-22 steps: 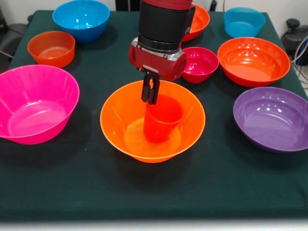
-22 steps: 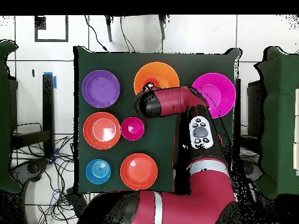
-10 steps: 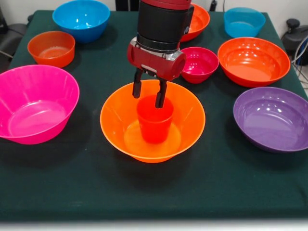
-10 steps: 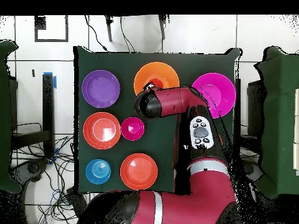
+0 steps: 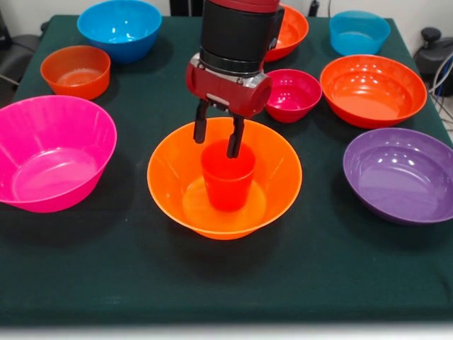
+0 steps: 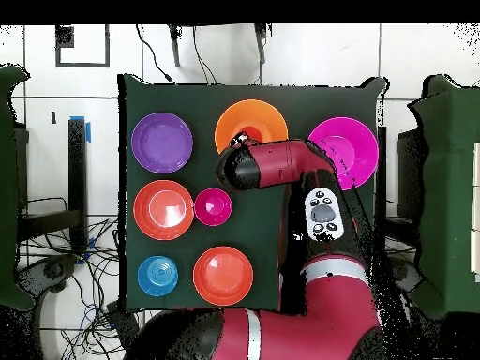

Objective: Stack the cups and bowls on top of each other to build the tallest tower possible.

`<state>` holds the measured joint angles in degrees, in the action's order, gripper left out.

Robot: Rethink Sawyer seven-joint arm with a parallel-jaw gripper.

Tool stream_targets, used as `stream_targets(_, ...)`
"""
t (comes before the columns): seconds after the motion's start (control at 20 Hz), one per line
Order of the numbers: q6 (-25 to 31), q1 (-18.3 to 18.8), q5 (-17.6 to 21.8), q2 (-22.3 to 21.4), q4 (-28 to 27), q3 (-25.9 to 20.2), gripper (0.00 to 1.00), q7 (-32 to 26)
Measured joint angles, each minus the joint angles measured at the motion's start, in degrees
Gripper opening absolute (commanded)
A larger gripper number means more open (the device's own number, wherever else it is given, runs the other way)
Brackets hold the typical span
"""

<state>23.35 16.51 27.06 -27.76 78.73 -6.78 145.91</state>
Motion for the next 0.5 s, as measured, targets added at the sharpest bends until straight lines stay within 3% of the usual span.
stream_targets(0.5,0.01,1.69,-1.25,-8.66,6.02,-1.0,1.0,0.0)
